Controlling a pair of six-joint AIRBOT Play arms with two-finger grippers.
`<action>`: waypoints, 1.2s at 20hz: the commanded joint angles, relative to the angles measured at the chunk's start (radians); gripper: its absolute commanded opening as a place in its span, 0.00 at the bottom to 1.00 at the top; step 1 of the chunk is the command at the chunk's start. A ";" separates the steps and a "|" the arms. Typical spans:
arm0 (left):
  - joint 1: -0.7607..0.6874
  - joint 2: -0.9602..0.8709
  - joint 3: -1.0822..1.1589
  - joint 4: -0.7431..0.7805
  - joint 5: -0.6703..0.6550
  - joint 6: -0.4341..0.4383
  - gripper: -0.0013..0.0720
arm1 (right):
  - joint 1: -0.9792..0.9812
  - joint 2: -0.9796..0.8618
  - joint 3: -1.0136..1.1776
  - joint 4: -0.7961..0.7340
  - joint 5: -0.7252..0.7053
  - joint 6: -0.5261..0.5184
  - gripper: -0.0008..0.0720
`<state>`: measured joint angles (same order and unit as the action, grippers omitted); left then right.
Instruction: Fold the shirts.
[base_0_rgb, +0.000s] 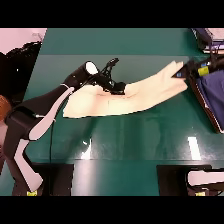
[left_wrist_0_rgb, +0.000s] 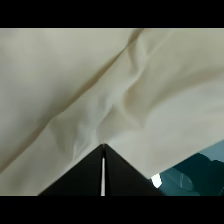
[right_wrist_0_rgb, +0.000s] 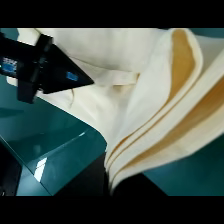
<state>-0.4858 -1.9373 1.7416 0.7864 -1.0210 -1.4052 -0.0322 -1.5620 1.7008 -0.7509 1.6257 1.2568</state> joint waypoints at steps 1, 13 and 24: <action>-0.011 -0.055 0.050 0.009 -0.009 -0.040 0.05 | 0.099 0.036 0.151 -0.002 -0.014 0.081 0.03; 0.019 -0.046 0.053 0.053 -0.039 -0.036 0.05 | 0.360 0.035 0.233 -0.002 -0.233 0.059 0.03; 0.423 0.341 0.065 0.285 -0.197 -0.026 0.06 | 0.662 -0.177 0.241 0.186 -0.484 -0.139 0.04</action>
<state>-0.1741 -1.7023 1.8053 0.9939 -1.1591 -1.4357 0.5327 -1.6630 1.9354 -0.6773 1.2644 1.2175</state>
